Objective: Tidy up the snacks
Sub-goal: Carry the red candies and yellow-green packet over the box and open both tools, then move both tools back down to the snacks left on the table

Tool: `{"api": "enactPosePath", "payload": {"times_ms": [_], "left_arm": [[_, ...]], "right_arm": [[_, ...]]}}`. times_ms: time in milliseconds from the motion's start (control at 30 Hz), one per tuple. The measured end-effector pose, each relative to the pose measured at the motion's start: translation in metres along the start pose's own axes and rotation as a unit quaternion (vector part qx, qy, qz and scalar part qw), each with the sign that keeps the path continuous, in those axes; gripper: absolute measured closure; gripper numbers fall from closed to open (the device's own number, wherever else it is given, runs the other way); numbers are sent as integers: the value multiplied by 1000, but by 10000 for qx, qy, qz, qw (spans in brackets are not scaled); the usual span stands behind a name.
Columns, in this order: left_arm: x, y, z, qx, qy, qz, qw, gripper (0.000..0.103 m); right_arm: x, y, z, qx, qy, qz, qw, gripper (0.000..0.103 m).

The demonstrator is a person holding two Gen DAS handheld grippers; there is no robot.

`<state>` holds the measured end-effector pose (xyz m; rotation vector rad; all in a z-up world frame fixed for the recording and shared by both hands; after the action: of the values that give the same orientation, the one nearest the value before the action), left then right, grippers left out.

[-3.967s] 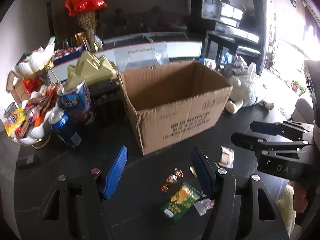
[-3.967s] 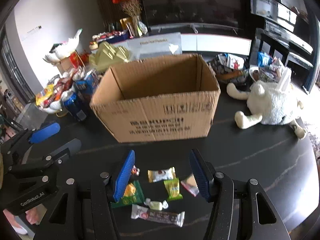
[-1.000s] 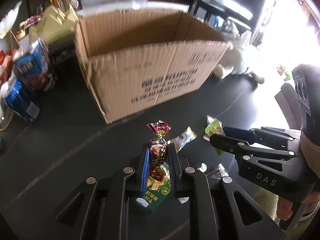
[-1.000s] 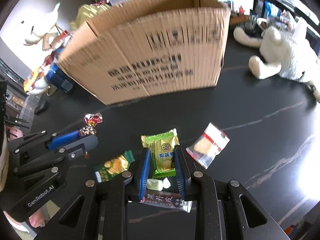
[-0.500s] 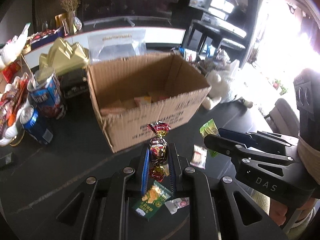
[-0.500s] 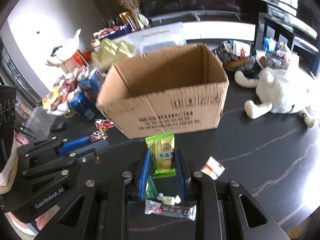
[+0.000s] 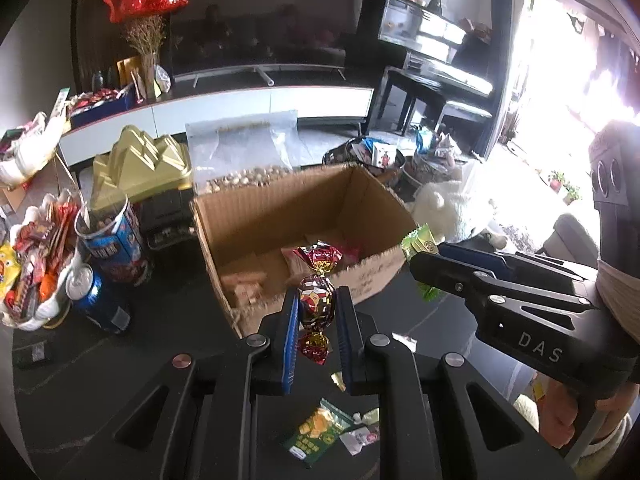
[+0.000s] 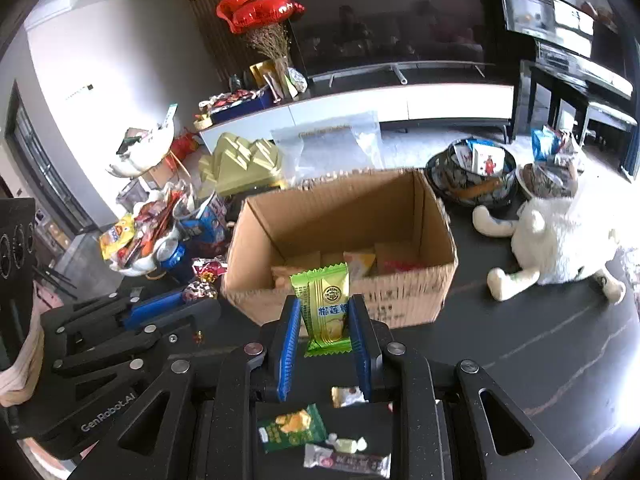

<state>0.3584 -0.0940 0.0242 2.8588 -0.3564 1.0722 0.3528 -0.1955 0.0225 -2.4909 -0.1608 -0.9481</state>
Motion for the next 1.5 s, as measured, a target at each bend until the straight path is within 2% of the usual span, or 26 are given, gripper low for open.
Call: {"api": "enactPosePath", "payload": {"times_ms": [367,600,633,667,700,733,800,933,1200,1500], "left_arm": [[27,-12,29,86,-33,-106,9999,85],[43,-18,60,263,-29,-195,9995,83],[43,-20,64,375,-25,-164,9992,73],[43,-21,67,490,-23,-147,9987,58],[43,-22,68,558,5,-151,9983,55],[42,-23,68,596,31,-141,9981,55],[39,-23,67,629,65,-95,9980,55],[30,-21,57,646,159,-46,9978,54],[11,-1,29,281,210,-31,9994,53],[-17,11,2,151,247,80,9995,53]], "right_arm": [[34,8,23,16,4,-94,10000,77],[46,28,54,14,-99,129,9999,77],[47,33,57,-34,-101,196,9998,77],[48,37,59,-56,-64,251,9996,76],[49,41,61,-67,-48,335,9994,74],[48,45,62,-102,-72,410,9991,65],[46,51,61,-204,-61,466,9987,58],[35,53,54,-355,-98,300,9989,58],[10,37,22,-154,-32,196,9997,58],[-19,20,-6,-108,-28,57,9999,58]]}}
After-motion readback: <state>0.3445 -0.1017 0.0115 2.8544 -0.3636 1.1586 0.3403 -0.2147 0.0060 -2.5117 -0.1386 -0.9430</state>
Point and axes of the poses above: each gripper's, at about its wrist camera, not at the fingertips, and z roughly the way its jaws point, y to its right, x to its top, the point moved 7 cm from there along z, roughly the way its jaws point, and after that the axes turned 12 degrees about x, right-handed, at the moved point
